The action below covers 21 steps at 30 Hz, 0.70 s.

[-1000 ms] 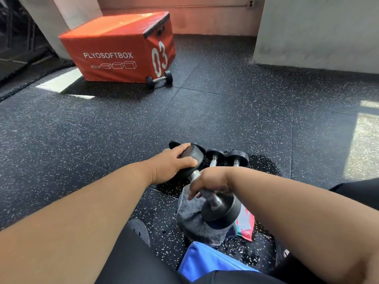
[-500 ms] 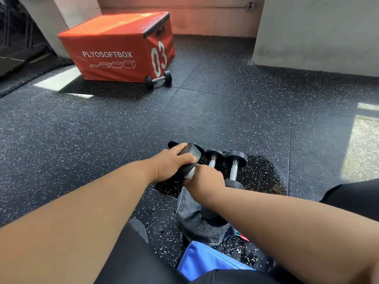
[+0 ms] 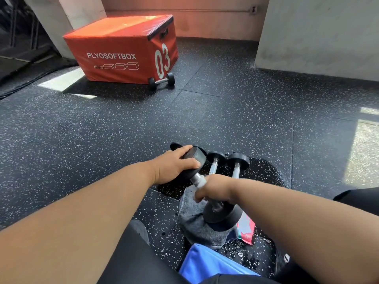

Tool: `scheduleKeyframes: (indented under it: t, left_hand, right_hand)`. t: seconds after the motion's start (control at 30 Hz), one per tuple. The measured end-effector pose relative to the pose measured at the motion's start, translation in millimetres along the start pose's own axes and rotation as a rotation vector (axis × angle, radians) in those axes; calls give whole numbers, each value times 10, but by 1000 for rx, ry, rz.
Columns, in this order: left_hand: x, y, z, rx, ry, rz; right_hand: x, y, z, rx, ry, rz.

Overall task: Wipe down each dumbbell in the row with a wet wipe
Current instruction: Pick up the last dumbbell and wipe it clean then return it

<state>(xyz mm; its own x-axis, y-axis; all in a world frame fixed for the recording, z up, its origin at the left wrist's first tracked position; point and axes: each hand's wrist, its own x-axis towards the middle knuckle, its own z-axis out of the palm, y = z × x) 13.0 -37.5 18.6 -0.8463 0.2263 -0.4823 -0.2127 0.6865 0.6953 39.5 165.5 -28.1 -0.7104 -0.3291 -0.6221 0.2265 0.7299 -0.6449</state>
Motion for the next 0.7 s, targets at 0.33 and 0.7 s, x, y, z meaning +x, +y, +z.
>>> scheduleKeyframes:
  t: [0.33,0.7]
  left_hand:
    - [-124,170,17,146,13,48]
    - [13,20,7,15,33,5]
  right_hand:
    - [-44,-35,-171,-292,-81,-27]
    - [-3,57,-2,-571,146,-15]
